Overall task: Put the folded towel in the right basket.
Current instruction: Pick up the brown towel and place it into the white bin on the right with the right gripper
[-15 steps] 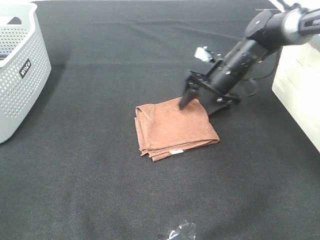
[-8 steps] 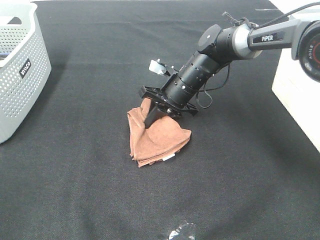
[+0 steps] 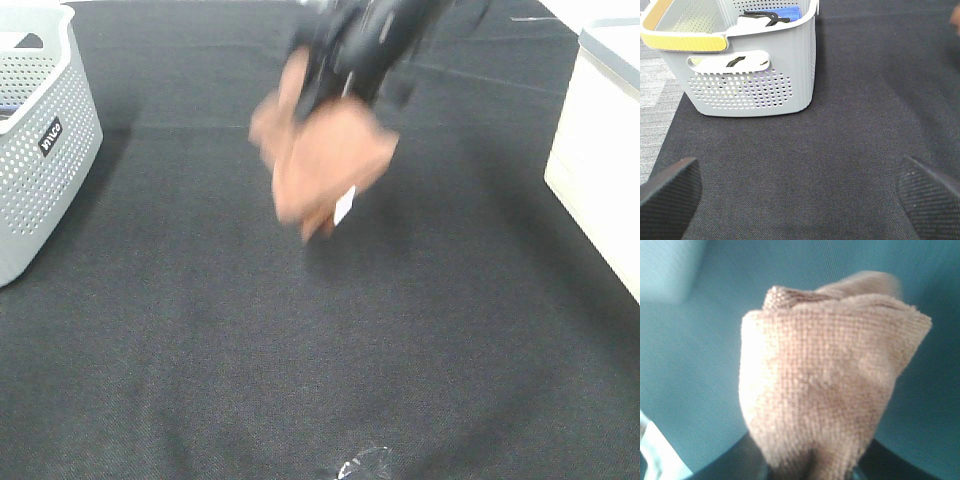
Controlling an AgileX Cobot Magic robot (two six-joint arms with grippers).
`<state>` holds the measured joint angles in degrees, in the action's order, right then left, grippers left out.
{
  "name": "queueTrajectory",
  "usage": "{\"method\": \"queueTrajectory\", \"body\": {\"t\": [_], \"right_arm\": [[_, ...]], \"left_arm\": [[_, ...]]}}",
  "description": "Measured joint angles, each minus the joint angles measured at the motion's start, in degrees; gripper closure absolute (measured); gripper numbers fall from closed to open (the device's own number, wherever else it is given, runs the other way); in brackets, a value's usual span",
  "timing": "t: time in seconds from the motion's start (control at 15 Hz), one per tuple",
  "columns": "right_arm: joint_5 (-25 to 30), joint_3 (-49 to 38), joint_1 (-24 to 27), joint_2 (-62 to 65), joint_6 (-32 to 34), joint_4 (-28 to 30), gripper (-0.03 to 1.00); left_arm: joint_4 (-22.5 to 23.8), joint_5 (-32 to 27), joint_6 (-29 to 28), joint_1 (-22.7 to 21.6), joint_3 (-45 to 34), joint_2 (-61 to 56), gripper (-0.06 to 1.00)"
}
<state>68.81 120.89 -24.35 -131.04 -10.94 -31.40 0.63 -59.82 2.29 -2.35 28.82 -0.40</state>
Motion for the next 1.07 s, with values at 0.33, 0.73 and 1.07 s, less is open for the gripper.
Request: {"method": "queueTrajectory", "body": {"t": [0.33,0.73,1.07], "right_arm": [[0.3,0.6,24.5,26.1,4.0,12.3,0.71],[0.3,-12.3,44.2,30.9,3.2,21.9,0.71],[-9.1,-25.7,44.3,30.2,2.5,24.5,0.08]], "left_arm": [[0.0,0.0,0.0,0.0,0.0,0.0,-0.05],[0.0,0.0,0.0,0.0,0.0,0.0,-0.05],[0.0,0.0,0.0,0.0,0.0,0.0,-0.05]]}}
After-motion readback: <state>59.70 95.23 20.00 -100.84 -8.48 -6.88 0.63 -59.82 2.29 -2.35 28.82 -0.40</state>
